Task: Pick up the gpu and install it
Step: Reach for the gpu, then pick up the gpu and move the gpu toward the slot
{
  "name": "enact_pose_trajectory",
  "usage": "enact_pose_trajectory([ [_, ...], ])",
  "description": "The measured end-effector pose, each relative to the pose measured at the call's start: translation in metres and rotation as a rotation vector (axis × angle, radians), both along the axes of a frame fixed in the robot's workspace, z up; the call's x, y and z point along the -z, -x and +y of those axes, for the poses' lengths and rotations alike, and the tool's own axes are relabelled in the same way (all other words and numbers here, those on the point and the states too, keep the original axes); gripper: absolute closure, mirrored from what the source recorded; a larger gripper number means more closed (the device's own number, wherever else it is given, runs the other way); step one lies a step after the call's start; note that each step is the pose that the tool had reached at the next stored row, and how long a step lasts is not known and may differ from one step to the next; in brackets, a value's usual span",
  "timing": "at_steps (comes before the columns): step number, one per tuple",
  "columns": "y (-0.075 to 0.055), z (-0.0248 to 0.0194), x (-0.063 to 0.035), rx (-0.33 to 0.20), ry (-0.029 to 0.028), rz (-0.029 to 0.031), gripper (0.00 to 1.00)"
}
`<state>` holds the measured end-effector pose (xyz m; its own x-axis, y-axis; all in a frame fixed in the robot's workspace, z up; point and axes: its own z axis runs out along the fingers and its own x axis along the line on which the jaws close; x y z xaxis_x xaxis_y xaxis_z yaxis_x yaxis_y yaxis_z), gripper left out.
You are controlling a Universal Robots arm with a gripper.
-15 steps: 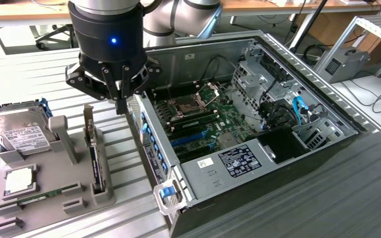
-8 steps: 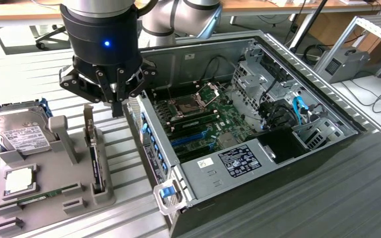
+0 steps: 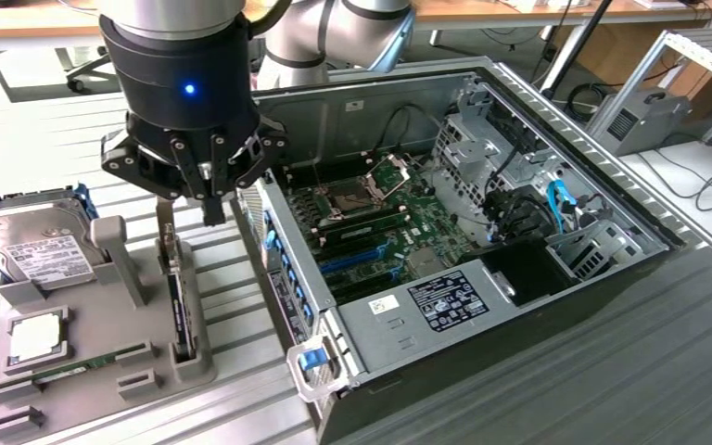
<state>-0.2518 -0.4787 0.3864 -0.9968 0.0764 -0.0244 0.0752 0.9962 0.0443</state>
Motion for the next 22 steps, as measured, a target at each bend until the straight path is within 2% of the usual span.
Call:
enact_pose_trajectory([
  [7, 0.0027, -0.003, 0.0002, 0.0, -0.0001, -0.0001, 0.89],
  [22, 0.0032, -0.0032, 0.0002, 0.0, 0.0, 0.0, 0.89],
])
